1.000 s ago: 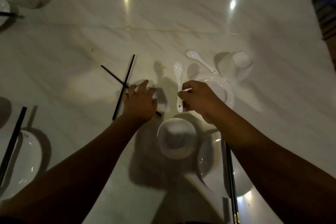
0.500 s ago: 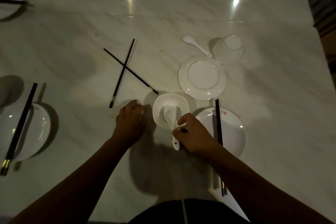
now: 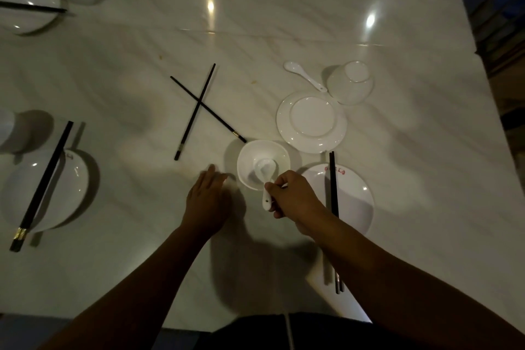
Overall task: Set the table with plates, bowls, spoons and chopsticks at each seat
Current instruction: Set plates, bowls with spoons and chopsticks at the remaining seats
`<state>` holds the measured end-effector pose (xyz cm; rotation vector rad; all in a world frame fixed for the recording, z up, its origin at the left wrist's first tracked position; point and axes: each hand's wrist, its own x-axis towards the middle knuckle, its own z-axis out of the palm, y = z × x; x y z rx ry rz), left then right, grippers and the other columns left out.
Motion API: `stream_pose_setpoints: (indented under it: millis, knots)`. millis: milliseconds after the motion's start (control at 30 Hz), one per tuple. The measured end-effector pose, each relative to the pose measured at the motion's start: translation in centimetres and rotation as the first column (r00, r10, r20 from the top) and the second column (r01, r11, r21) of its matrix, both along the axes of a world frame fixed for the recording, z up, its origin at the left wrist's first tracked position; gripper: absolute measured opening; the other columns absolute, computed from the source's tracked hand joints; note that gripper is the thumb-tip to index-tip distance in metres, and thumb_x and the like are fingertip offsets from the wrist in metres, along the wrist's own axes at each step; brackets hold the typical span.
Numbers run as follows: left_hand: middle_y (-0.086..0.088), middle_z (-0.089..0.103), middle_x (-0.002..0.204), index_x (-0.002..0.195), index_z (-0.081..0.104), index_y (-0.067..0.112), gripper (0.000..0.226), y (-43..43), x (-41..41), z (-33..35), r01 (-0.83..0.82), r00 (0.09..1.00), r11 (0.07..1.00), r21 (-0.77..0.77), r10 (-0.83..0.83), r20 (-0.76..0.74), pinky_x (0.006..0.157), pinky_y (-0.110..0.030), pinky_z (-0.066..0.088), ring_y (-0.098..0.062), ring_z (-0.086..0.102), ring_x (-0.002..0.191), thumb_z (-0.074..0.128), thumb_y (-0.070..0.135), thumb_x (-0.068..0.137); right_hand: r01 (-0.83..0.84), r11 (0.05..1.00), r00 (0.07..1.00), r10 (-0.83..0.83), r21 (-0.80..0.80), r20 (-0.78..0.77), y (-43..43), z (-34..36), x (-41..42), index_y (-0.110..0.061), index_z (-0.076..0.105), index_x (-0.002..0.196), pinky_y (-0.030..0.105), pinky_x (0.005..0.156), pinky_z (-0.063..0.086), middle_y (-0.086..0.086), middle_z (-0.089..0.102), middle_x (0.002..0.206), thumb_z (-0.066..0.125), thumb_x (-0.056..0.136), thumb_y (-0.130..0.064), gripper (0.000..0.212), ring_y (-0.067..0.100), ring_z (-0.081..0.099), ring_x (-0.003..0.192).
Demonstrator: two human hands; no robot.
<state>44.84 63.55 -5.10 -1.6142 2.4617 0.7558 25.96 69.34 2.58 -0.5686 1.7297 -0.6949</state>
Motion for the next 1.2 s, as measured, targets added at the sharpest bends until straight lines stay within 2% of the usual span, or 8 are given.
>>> stream_pose_setpoints:
  millis: [233,367,433,533,667,833,967,1200]
  knots:
    - [-0.010,0.048,0.140,0.129,0.052,0.011,0.038,1.2,-0.4,0.7,-0.028,0.999,0.999,0.033,0.029,-0.021,0.119,-0.042,0.020,-0.028,0.025,0.143,0.044,0.026,0.095,-0.019,0.998,0.999,0.017,-0.053,-0.040,0.2,-0.2,0.1,-0.019,0.046,0.088,0.024,0.050,0.051,0.010,0.066,0.082,0.057,0.093,-0.028,0.015,0.016,0.063,0.060]
    - [-0.013,0.055,0.125,0.113,0.059,0.009,0.036,1.0,-0.6,1.9,-0.172,0.981,0.974,0.145,0.183,-0.070,0.102,-0.043,0.040,-0.035,0.047,0.123,0.044,0.030,0.088,-0.029,0.997,0.999,0.027,-0.076,-0.029,1.0,0.5,-0.7,-0.016,0.049,0.093,0.023,0.052,0.052,0.007,0.067,0.081,0.056,0.093,-0.035,0.021,0.015,0.062,0.059]
    - [-0.013,0.058,0.120,0.111,0.058,0.012,0.039,0.9,-1.0,3.0,-0.241,0.962,0.958,0.153,0.256,-0.091,0.094,-0.044,0.045,-0.035,0.054,0.112,0.043,0.036,0.085,-0.071,0.992,0.994,0.061,-0.105,-0.090,1.7,0.9,-1.7,-0.013,0.053,0.096,0.024,0.055,0.052,0.006,0.067,0.083,0.055,0.093,-0.039,0.026,0.014,0.062,0.062]
    - [-0.011,0.053,0.129,0.123,0.054,0.016,0.037,1.6,-2.4,5.3,-0.314,0.926,0.946,0.079,0.324,-0.196,0.100,-0.046,0.041,-0.034,0.050,0.118,0.057,0.022,0.087,-0.140,0.984,0.961,0.109,-0.109,-0.255,3.0,1.0,-4.1,-0.014,0.057,0.091,0.031,0.068,0.054,0.005,0.068,0.084,0.055,0.092,-0.041,0.027,0.016,0.065,0.071]
    - [-0.007,0.054,0.129,0.120,0.055,0.019,0.034,2.4,-4.8,8.0,-0.302,0.922,0.952,-0.054,0.277,-0.269,0.100,-0.045,0.038,-0.032,0.049,0.118,0.057,0.019,0.087,-0.173,0.980,0.916,0.122,-0.101,-0.383,4.9,0.9,-7.9,-0.022,0.054,0.080,0.019,0.067,0.044,-0.005,0.062,0.078,0.057,0.091,-0.039,0.020,0.013,0.061,0.077]
    - [-0.007,0.054,0.128,0.122,0.056,0.021,0.037,5.5,-11.0,10.8,-0.161,0.957,0.982,-0.100,0.131,-0.261,0.098,-0.046,0.039,-0.034,0.050,0.114,0.052,0.032,0.087,-0.206,0.973,0.883,0.140,-0.101,-0.448,8.0,1.3,-13.1,-0.019,0.058,0.098,0.008,0.060,0.034,-0.008,0.058,0.086,0.058,0.092,-0.033,0.016,0.007,0.054,0.079]
    - [-0.005,0.057,0.124,0.126,0.053,0.024,0.054,8.2,-17.7,11.1,-0.032,0.967,0.997,-0.065,0.015,-0.254,0.096,-0.047,0.045,-0.029,0.056,0.111,0.037,0.048,0.080,-0.292,0.947,0.842,0.188,-0.133,-0.506,11.3,1.5,-19.0,-0.017,0.060,0.100,0.018,0.069,0.042,-0.006,0.062,0.088,0.058,0.091,-0.031,0.017,0.013,0.061,0.084]
    - [-0.003,0.059,0.126,0.128,0.051,0.026,0.053,16.0,-31.2,10.2,-0.105,0.969,0.994,0.012,0.105,-0.222,0.106,-0.044,0.036,-0.026,0.057,0.112,0.041,0.046,0.080,-0.493,0.865,0.715,0.343,-0.092,-0.609,17.7,1.3,-33.2,-0.014,0.059,0.115,0.028,0.086,0.045,0.003,0.066,0.116,0.057,0.091,-0.029,0.028,0.021,0.060,0.107]
